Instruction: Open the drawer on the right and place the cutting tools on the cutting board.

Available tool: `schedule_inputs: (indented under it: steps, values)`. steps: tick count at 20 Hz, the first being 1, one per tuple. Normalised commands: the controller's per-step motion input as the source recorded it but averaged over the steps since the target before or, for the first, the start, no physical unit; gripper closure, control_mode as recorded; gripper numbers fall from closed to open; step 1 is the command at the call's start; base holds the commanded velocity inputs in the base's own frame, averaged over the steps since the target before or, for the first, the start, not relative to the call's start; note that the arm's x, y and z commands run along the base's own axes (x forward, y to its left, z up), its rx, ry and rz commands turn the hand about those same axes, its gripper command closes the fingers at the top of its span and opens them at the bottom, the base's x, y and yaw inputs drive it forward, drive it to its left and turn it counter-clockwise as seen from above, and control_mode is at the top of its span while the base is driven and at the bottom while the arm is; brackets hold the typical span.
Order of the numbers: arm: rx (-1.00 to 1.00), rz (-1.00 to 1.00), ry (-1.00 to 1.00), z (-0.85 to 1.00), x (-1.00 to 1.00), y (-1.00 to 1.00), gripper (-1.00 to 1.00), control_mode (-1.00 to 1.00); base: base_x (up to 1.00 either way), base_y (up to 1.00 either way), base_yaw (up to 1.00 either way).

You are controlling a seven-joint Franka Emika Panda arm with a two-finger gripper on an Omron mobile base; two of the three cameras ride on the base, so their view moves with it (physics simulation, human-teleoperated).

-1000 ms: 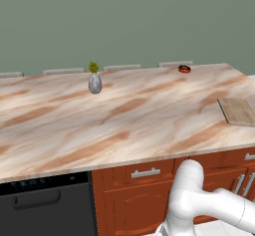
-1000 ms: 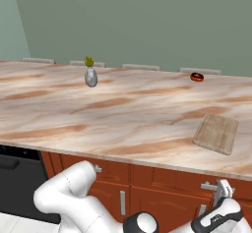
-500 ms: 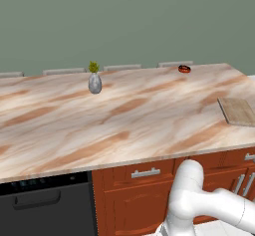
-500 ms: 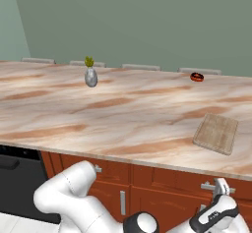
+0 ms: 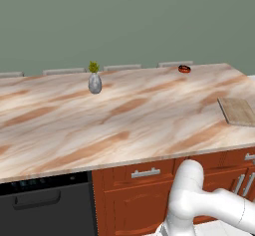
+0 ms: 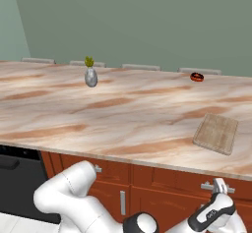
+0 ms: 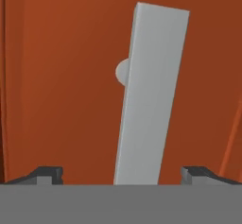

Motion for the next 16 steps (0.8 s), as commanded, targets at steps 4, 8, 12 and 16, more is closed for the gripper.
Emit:
schedule_inputs:
  steps: [4, 8, 12, 16]
  values:
    - [0.00, 0.00, -0.07, -0.35, 0.01, -0.16, -1.00, -1.00, 0.00, 0.00, 0.00]
    - [0.00, 0.00, -0.09, -0.52, 0.00, -0.24, -1.00, -1.00, 0.00, 0.00, 0.00]
    - [0.00, 0.02, -0.12, -0.66, 0.00, -0.26, -1.00, -1.00, 0.00, 0.00, 0.00]
    - [0.00, 0.02, -0.14, -0.58, 0.00, -0.22, -1.00, -1.00, 0.00, 0.00, 0.00]
